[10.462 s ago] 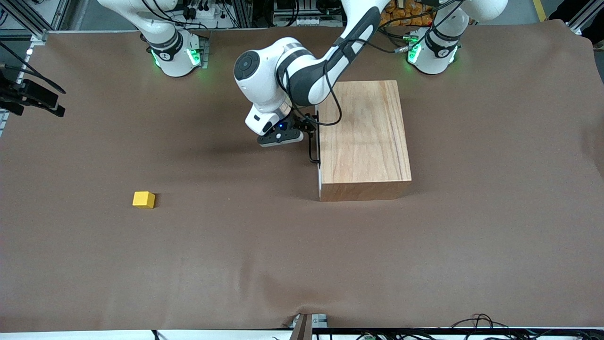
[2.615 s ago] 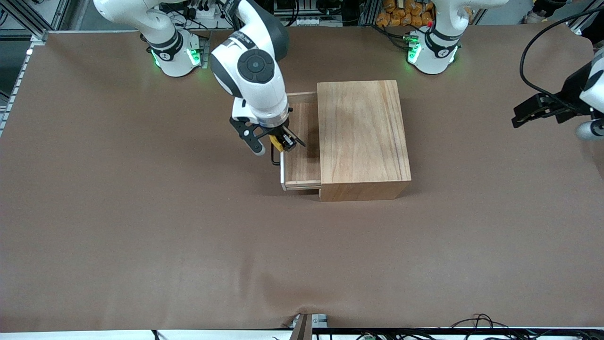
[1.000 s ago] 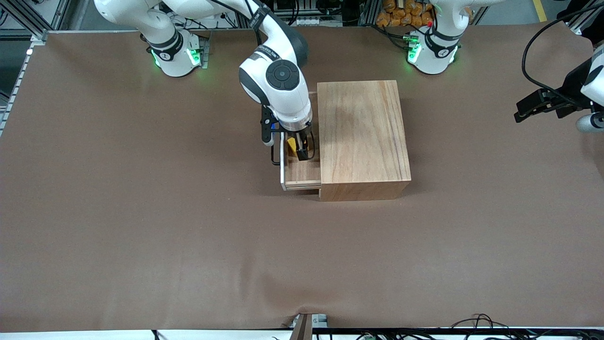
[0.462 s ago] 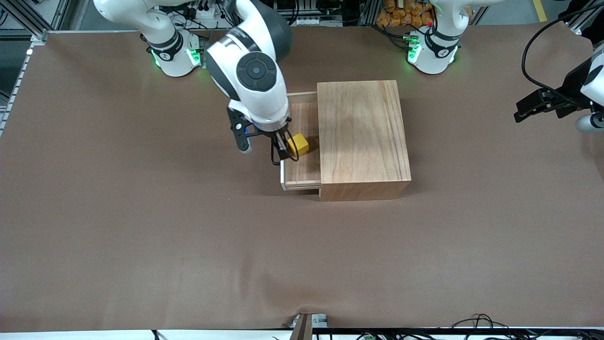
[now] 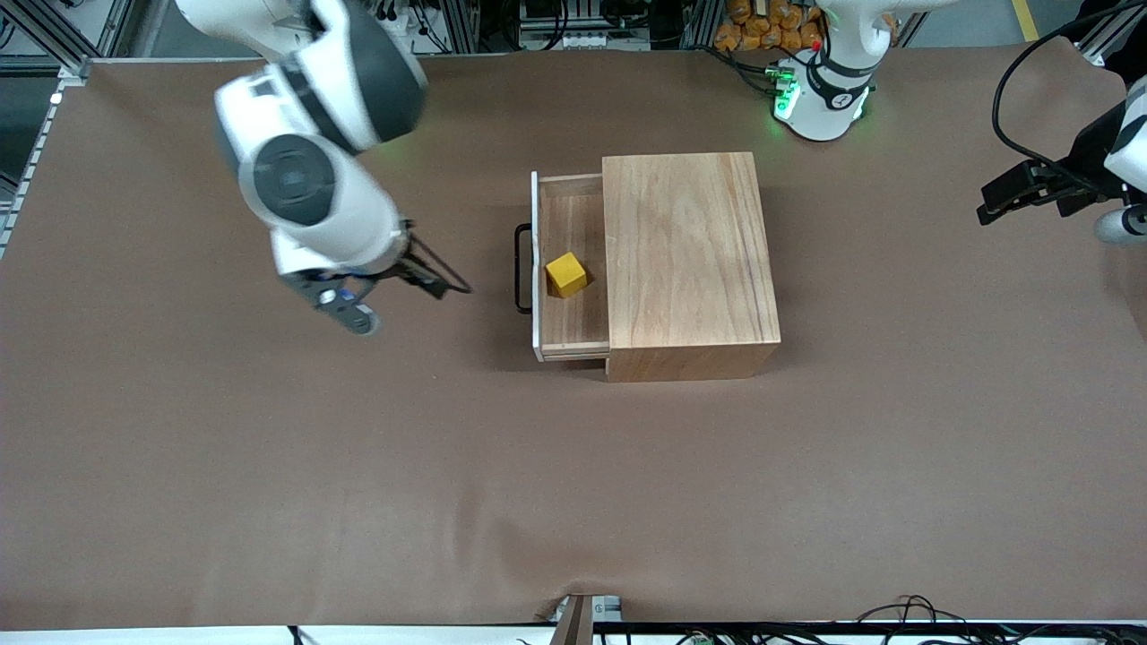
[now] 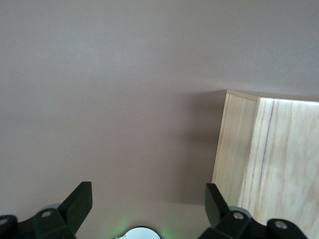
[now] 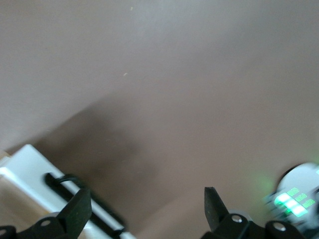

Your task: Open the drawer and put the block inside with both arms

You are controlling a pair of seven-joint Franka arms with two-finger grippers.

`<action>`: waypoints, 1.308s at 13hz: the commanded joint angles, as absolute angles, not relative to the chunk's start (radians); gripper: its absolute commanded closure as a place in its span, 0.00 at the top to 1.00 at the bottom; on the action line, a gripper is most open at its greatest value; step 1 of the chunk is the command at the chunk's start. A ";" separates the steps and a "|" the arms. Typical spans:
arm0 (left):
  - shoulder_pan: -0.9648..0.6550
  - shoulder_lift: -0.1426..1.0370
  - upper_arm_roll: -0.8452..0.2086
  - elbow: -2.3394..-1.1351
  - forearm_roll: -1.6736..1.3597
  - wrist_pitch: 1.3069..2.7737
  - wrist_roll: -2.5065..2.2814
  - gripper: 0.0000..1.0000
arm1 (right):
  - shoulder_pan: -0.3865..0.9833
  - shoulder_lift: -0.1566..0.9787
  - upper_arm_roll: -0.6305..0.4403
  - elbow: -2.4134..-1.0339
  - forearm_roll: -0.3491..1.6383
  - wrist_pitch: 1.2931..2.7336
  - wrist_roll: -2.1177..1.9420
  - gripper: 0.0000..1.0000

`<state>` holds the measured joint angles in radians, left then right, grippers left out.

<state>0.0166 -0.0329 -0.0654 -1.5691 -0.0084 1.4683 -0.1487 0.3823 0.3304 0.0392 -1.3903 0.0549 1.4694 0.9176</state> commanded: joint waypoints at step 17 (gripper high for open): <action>0.028 -0.067 -0.084 -1.568 -0.008 1.420 -0.143 1.00 | -0.085 -0.012 0.072 -1.491 0.045 1.348 -0.014 1.00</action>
<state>0.0166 -0.0497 -0.0751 -1.5657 -0.0084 1.4342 -0.1488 -0.1197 0.0021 0.1030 -1.4841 0.0527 1.3434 0.0101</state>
